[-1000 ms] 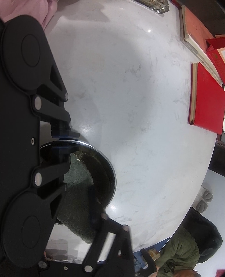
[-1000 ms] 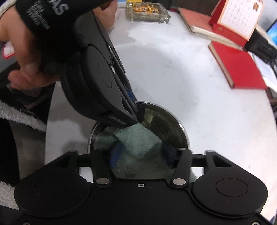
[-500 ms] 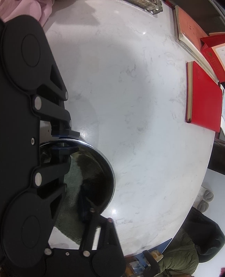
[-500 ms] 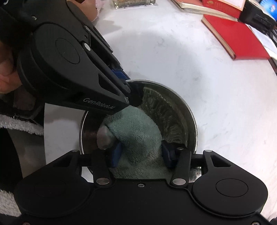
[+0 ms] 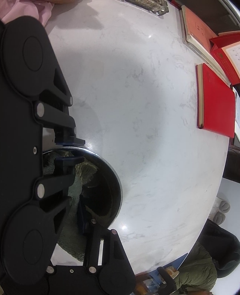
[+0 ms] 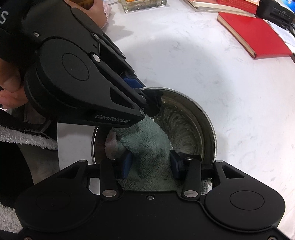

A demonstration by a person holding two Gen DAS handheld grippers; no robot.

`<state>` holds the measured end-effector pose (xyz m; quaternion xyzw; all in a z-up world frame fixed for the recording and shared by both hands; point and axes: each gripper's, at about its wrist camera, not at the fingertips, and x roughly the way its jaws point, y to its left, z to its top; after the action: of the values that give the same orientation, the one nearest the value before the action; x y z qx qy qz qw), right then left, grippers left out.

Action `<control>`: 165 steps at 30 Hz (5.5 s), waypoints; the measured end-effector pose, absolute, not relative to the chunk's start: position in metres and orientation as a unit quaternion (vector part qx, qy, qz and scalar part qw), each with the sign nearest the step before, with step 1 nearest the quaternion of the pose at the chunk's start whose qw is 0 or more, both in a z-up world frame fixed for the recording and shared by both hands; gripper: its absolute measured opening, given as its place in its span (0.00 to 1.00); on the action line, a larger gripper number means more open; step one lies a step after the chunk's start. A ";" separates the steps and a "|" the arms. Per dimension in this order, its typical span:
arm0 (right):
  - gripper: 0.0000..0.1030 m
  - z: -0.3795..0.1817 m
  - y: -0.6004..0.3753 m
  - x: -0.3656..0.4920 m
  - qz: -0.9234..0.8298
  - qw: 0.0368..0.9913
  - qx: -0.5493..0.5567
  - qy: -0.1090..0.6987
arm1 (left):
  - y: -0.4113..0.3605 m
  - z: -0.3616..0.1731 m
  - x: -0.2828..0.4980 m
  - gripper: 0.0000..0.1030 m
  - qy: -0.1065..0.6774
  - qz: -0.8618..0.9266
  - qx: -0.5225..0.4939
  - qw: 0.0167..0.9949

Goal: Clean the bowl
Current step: 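Grasp the towel again with the right tool and wipe the bowl wall while the left tool holds the rim, then lift the green towel out of the bowl with the right tool, then carry the towel beside the bowl and regrip it with the right tool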

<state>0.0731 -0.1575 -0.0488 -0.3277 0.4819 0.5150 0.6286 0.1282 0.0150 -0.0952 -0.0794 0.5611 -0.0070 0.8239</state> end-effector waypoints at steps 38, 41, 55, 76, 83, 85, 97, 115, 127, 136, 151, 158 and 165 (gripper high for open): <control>0.38 -0.038 -0.175 0.121 0.497 0.631 -0.142 0.578 | 0.017 -0.099 0.123 0.12 0.557 -0.015 -0.090 0.825; 0.38 -0.037 -0.200 0.132 0.482 0.644 -0.046 0.592 | 0.018 -0.100 0.123 0.12 0.555 -0.017 -0.095 0.826; 0.41 -0.073 -0.225 0.176 0.403 0.736 0.130 0.528 | 0.018 -0.096 0.121 0.12 0.544 -0.036 -0.073 0.835; 0.18 -0.086 -0.189 0.176 0.415 0.678 0.090 0.600 | 0.020 -0.089 0.118 0.12 0.524 -0.039 -0.086 0.846; 0.18 -0.095 -0.254 0.179 0.357 0.693 0.310 0.545 | 0.020 -0.076 0.112 0.12 0.515 -0.058 -0.074 0.852; 0.18 -0.091 -0.270 0.177 0.338 0.707 0.346 0.515 | 0.016 -0.072 0.109 0.14 0.512 -0.068 -0.059 0.854; 0.52 -0.138 -0.280 0.181 0.224 0.753 0.343 0.515 | 0.007 -0.074 0.099 0.16 0.517 -0.063 -0.021 0.854; 0.59 -0.124 -0.194 0.112 0.284 0.842 -0.137 0.438 | -0.002 -0.088 0.107 0.19 0.532 -0.047 0.001 0.845; 0.23 -0.142 -0.258 0.152 0.238 0.803 0.187 0.514 | 0.008 -0.066 0.103 0.18 0.511 -0.047 0.008 0.858; 0.23 -0.153 -0.282 0.161 0.257 0.743 0.363 0.500 | -0.015 -0.039 0.098 0.19 0.483 -0.101 0.022 0.870; 0.23 -0.142 -0.293 0.165 0.285 0.694 0.476 0.459 | 0.009 -0.073 0.109 0.20 0.513 -0.042 -0.006 0.857; 0.23 -0.141 -0.291 0.162 0.284 0.694 0.453 0.482 | 0.024 -0.099 0.112 0.13 0.547 -0.059 -0.066 0.832; 0.31 -0.121 -0.280 0.157 0.251 0.762 0.328 0.499 | 0.025 -0.102 0.113 0.11 0.553 -0.058 -0.073 0.828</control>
<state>0.1574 -0.2804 -0.1208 0.3282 0.4988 0.2510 0.7619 0.1131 0.0250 -0.1020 -0.0726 0.5528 -0.0584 0.8281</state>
